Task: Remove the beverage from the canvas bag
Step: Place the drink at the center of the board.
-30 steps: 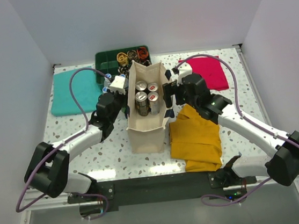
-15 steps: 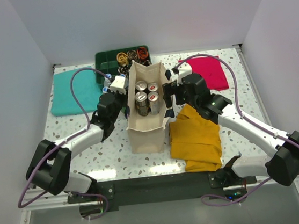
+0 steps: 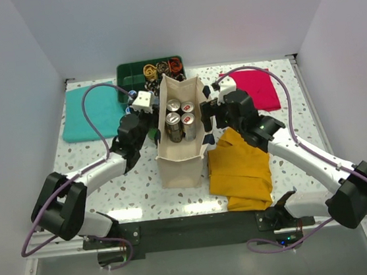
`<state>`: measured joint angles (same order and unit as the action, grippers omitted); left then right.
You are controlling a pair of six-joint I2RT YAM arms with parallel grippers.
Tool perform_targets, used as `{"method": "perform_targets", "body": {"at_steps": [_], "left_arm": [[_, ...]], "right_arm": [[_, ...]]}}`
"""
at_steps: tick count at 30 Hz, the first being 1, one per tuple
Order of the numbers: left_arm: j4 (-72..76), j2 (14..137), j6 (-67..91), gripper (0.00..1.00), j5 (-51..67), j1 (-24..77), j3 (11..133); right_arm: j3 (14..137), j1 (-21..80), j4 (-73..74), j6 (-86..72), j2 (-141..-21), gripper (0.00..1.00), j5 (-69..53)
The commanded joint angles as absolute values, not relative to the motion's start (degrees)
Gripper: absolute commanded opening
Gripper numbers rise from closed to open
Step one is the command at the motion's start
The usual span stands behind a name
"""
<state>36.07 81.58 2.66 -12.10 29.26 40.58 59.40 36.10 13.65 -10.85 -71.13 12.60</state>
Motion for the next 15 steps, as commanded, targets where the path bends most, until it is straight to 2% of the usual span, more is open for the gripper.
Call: {"method": "perform_targets", "body": {"at_steps": [1,6,9,10,15], "left_arm": [[42.7,79.3,3.8,0.68,-12.8,29.1,41.9],[41.6,78.0,4.4,0.77,-13.9,29.1,42.0],[40.7,76.6,4.8,0.92,-13.9,29.0,42.0],[40.4,76.4,5.0,1.00,-13.9,29.1,42.1],[37.7,73.7,6.0,1.00,-13.0,29.1,42.3]], "right_arm": [[60.2,36.0,11.4,-10.2,-68.7,0.98,15.0],[59.9,35.9,11.5,-10.0,-68.0,0.98,15.5],[59.9,36.0,11.5,-9.9,-68.0,0.98,15.5],[59.9,35.9,11.4,-10.0,-68.0,0.98,15.5],[59.9,36.0,11.7,-9.9,-68.0,0.98,15.3]]}}
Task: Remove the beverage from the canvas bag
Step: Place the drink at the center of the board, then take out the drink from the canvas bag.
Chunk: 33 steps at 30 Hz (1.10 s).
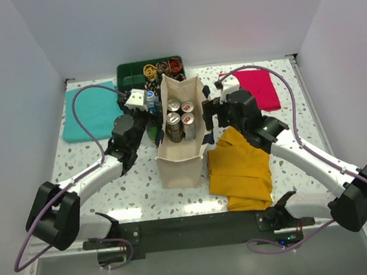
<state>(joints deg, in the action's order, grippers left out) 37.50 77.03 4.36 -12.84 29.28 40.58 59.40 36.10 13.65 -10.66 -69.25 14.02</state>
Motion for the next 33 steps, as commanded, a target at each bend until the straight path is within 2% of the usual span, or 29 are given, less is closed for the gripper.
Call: {"method": "perform_targets", "body": {"at_steps": [1,12,24,33], "left_arm": [[37.1,73.2,6.1,1.00,-12.5,29.1,42.8],[20.8,67.3,6.6,1.00,-12.2,29.1,49.7],[10.6,61.5,10.0,1.00,-8.9,29.1,53.9],[6.4,59.1,8.6,1.00,2.9,29.0,56.2]], "right_arm": [[59.9,36.0,11.7,-9.9,-68.0,0.98,15.3],[59.5,36.0,11.7,-10.1,-67.1,0.98,14.7],[59.0,36.0,11.3,-10.8,-65.9,0.98,12.5],[59.2,36.1,12.2,-10.8,-65.8,0.98,12.4]]}}
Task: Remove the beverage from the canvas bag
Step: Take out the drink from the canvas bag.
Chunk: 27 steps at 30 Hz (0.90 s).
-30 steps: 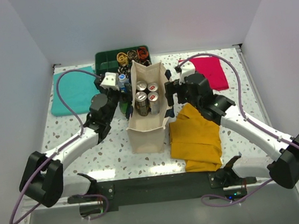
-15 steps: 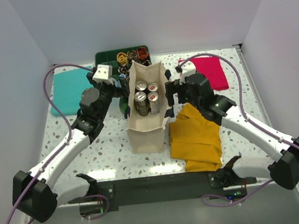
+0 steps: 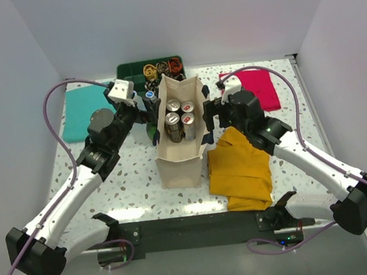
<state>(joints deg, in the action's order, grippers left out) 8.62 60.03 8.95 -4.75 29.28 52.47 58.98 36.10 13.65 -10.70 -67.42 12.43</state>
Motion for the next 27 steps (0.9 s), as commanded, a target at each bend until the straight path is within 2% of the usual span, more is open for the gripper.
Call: {"method": "perform_targets", "body": {"at_steps": [1,10,14,18,19,20,21,24,25,27], "left_arm": [[6.1,59.2,8.7,1.00,5.3,29.1,56.9],[2.3,62.0,8.5,1.00,20.5,29.1,59.4],[-1.8,63.5,7.9,1.00,22.6,29.1,61.2],[-1.8,63.4,7.9,1.00,21.9,29.2,61.1],[-1.7,63.0,8.1,1.00,21.8,29.2,61.0],[-1.4,63.0,8.3,1.00,21.7,29.1,61.0],[-1.3,62.9,8.4,1.00,21.6,29.2,60.9],[-1.0,62.7,8.8,1.00,21.4,29.2,61.0],[-1.0,62.5,9.0,1.00,21.9,29.1,61.1],[-1.1,62.5,9.0,1.00,23.0,29.2,61.7]], "right_arm": [[58.9,36.0,12.3,-10.6,-65.7,0.98,12.7],[56.6,36.1,9.9,-10.0,-61.9,0.97,11.2],[56.2,36.0,7.8,-9.5,-61.9,0.81,7.2],[57.4,36.0,8.9,-8.4,-63.9,0.74,3.1],[57.8,36.0,9.2,-8.2,-64.6,0.67,2.7],[58.0,36.0,9.8,-7.6,-65.1,0.65,2.2],[58.4,36.1,10.0,-7.4,-65.4,0.57,1.5],[58.6,36.0,10.3,-6.8,-66.0,0.50,1.2],[58.4,36.1,10.2,-6.6,-65.8,0.42,0.6],[57.9,36.0,9.1,-6.4,-65.1,0.42,0.2]]}}
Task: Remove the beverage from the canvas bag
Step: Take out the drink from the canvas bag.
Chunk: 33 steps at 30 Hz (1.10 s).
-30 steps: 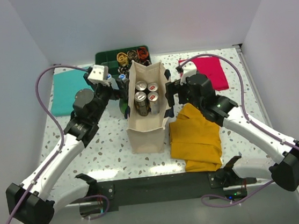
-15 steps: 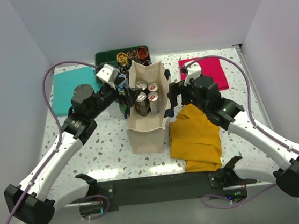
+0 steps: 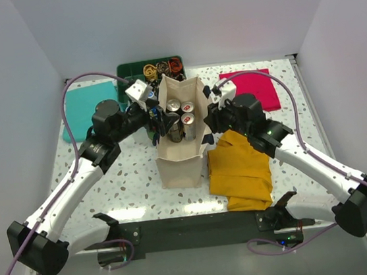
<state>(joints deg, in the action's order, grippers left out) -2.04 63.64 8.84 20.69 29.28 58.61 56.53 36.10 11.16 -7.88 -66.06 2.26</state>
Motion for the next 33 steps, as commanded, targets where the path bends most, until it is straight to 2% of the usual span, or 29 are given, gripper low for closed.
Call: {"method": "perform_targets", "body": {"at_steps": [1,5,9,12,22,33], "left_arm": [[-1.2,62.7,9.0,1.00,24.7,29.2,62.0],[-2.8,63.4,8.5,1.00,26.2,29.4,63.5],[-7.0,65.3,7.6,1.00,24.3,29.6,67.2],[-9.4,66.2,7.8,1.00,23.3,29.8,69.4],[-16.6,66.3,7.3,1.00,19.4,30.5,72.5],[-26.7,72.1,1.5,1.00,19.3,32.6,78.1]], "right_arm": [[57.6,36.0,8.7,-6.4,-64.9,0.43,0.2],[56.3,36.1,6.3,-6.6,-63.2,0.51,0.2],[58.0,36.0,7.1,-7.1,-63.3,0.69,-1.7],[59.8,36.0,9.0,-7.6,-63.8,0.77,-2.3],[66.1,36.0,16.2,-11.7,-63.3,0.82,3.8],[67.7,36.0,20.6,-13.7,-65.0,0.78,2.8]]}}
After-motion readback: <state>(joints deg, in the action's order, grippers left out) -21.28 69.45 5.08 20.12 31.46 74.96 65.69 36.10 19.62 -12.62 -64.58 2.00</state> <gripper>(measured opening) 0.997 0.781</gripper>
